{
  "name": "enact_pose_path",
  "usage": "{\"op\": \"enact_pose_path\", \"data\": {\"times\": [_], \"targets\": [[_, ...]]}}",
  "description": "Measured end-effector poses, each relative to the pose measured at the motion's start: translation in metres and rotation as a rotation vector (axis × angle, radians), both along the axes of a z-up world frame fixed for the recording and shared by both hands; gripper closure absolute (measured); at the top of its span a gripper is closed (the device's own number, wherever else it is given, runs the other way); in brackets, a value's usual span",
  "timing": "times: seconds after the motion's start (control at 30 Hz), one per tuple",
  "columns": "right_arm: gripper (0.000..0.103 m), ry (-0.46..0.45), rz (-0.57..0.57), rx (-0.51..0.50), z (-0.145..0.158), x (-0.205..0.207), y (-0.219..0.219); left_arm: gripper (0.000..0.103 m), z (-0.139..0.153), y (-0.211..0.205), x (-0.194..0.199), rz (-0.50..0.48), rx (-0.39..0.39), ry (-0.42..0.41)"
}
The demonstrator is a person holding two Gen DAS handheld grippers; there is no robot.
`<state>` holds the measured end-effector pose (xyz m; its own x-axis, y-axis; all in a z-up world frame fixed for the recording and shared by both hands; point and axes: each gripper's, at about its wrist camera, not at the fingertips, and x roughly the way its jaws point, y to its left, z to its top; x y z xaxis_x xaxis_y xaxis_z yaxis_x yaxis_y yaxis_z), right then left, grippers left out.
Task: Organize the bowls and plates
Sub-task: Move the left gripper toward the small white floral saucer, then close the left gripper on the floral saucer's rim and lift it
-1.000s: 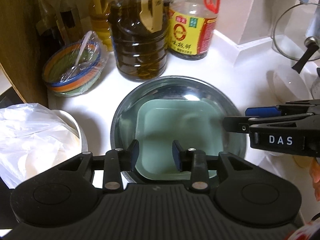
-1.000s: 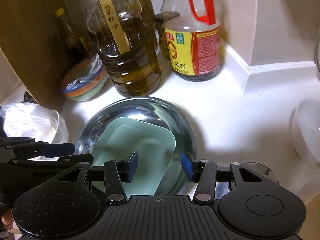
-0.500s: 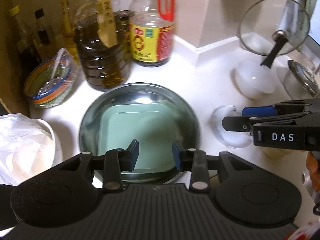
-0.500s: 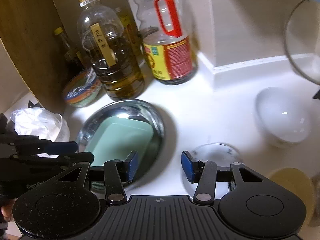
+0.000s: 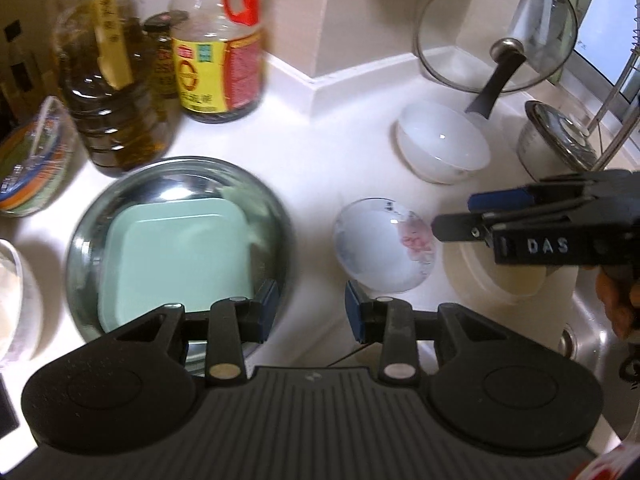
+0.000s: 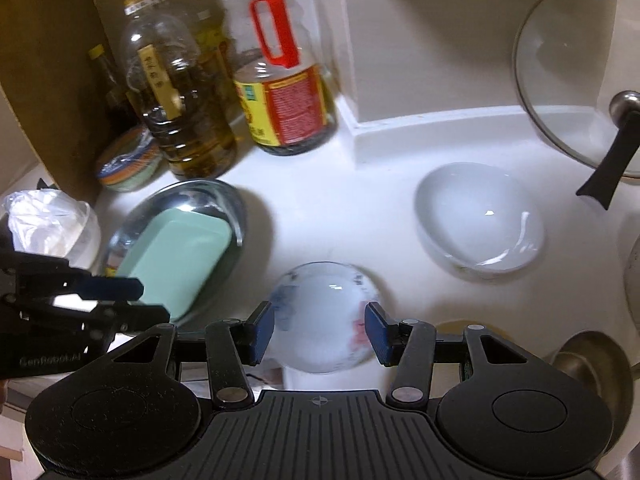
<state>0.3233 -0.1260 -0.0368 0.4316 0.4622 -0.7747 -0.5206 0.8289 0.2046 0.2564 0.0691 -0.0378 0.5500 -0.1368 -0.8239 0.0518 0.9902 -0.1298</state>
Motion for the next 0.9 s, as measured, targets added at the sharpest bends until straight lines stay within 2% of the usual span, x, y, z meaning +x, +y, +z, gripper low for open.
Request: {"op": "enact_pose_path", "data": {"times": [0.33, 0.73, 0.83, 0.9], "targets": [[0.053, 0.029, 0.059, -0.057, -0.016, 0.033, -0.015, 0.07, -0.018, -0.027, 0.017, 0.002, -0.037, 0.049], [0.053, 0.116, 0.137, -0.127, -0.043, 0.07, -0.002, 0.07, -0.046, -0.033, 0.051, 0.066, -0.051, 0.153], [0.056, 0.131, 0.157, -0.134, -0.046, 0.075, 0.002, 0.07, -0.05, -0.035, 0.057, 0.067, -0.051, 0.171], [0.062, 0.141, 0.165, -0.136, -0.048, 0.079, 0.004, 0.07, -0.052, -0.037, 0.061, 0.07, -0.046, 0.175]]}}
